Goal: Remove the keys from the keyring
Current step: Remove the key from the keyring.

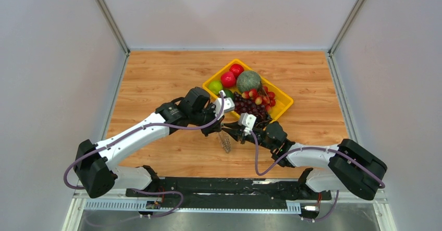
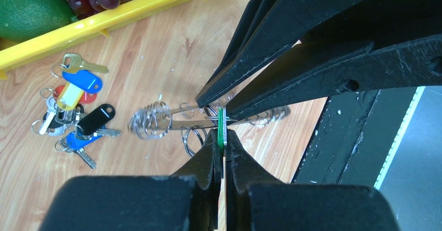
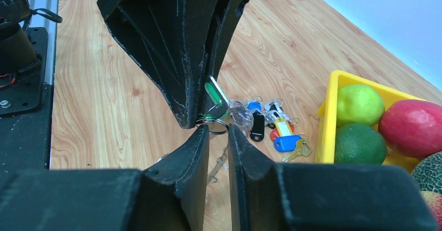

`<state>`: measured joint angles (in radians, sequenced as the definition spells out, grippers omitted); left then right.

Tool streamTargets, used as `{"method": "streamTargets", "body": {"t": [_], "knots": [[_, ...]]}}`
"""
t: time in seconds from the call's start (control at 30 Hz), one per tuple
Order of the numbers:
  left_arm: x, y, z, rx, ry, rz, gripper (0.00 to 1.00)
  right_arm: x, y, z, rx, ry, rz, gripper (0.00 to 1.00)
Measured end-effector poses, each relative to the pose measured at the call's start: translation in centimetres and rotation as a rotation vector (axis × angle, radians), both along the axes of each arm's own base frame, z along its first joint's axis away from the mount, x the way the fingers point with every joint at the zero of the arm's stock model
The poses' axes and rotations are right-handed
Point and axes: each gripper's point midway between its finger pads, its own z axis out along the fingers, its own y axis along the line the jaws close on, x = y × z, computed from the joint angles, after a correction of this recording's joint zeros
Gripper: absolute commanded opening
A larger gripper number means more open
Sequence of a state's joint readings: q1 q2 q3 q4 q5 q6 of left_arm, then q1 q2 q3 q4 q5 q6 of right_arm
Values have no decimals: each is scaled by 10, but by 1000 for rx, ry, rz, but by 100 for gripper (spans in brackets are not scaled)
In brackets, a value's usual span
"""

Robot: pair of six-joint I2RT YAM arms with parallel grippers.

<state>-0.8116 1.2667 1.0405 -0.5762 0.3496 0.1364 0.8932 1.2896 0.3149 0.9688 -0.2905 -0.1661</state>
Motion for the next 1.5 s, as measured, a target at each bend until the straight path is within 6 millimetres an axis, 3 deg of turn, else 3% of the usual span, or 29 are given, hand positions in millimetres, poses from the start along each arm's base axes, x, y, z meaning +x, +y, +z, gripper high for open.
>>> {"method": "streamTargets", "body": {"t": [0.13,0.27,0.6,1.13,1.5], "knots": [[0,1,0,2,2,2,0,-1,1,0,0,-1,8,20],[-2,1,-1,4,9,-2,0,-2,1,0,-1,-5,12,0],[-4,3,-2,10,20,-1,0,-4,-1,1,-18,-26,20,0],[0,13,-7,30,52,58,0,-25,9,1,-198,-251,-49,0],[10,9,-2,0,23,67,0,-12,10,4,-250,-274,-125,0]]}}
